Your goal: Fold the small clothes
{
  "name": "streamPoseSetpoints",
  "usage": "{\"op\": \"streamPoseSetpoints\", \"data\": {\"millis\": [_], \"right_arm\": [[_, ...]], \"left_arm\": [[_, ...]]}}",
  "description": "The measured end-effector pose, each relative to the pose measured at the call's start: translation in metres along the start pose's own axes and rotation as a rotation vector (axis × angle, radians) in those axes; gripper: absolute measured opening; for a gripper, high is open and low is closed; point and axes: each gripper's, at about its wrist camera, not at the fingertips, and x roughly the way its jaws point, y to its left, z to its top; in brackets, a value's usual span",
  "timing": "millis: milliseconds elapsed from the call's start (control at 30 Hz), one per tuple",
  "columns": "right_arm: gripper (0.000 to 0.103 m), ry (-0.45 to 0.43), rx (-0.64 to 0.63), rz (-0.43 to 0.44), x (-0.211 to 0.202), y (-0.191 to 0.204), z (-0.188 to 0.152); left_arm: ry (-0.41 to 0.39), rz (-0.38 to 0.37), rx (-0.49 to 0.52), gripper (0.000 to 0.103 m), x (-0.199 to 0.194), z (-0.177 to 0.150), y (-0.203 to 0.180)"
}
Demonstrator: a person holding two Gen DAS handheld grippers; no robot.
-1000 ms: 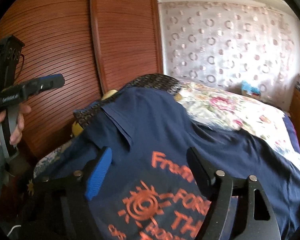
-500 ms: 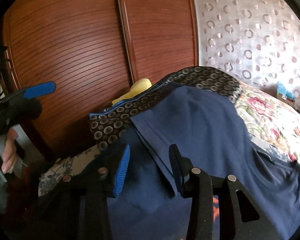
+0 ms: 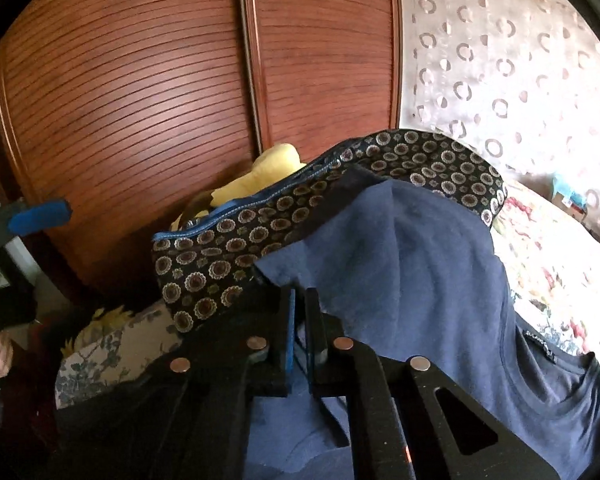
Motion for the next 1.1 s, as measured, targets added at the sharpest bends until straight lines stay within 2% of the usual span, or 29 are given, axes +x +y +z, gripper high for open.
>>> {"op": "streamPoseSetpoints", "data": {"millis": [233, 400, 533, 600, 667, 733, 767, 833, 900, 1100], "right_arm": [[0.002, -0.087, 0.048, -0.039, -0.026, -0.016, 0.002], [0.002, -0.140, 0.117, -0.136, -0.044, -0.042, -0.001], [0.002, -0.149, 0.250, -0.209, -0.050, -0.074, -0.013], [0.002, -0.138, 0.288, -0.209, -0.048, -0.083, -0.019], [0.003, -0.118, 0.300, -0.261, -0.045, -0.087, -0.024], [0.017, -0.085, 0.312, -0.253, -0.041, -0.090, -0.025], [0.028, -0.070, 0.316, -0.247, -0.039, -0.091, -0.026], [0.033, -0.068, 0.315, -0.254, -0.039, -0.090, -0.029], [0.044, -0.068, 0.315, -0.230, -0.043, -0.088, -0.030], [0.044, -0.068, 0.299, -0.208, -0.073, -0.091, -0.040]], "left_arm": [[0.011, -0.016, 0.010, 0.082, 0.004, -0.003, -0.010], [0.014, -0.025, 0.014, 0.082, 0.004, -0.004, -0.016], [0.022, -0.036, 0.023, 0.082, 0.007, -0.007, -0.022], [0.026, -0.041, 0.024, 0.082, 0.008, -0.008, -0.024], [0.030, -0.045, 0.028, 0.082, 0.009, -0.007, -0.027], [0.033, -0.050, 0.034, 0.082, 0.011, -0.007, -0.032], [0.033, -0.052, 0.037, 0.082, 0.011, -0.006, -0.034], [0.033, -0.060, 0.042, 0.082, 0.011, -0.005, -0.036], [0.034, -0.065, 0.047, 0.082, 0.012, -0.005, -0.040], [0.032, -0.081, 0.058, 0.082, 0.015, -0.003, -0.054]]}}
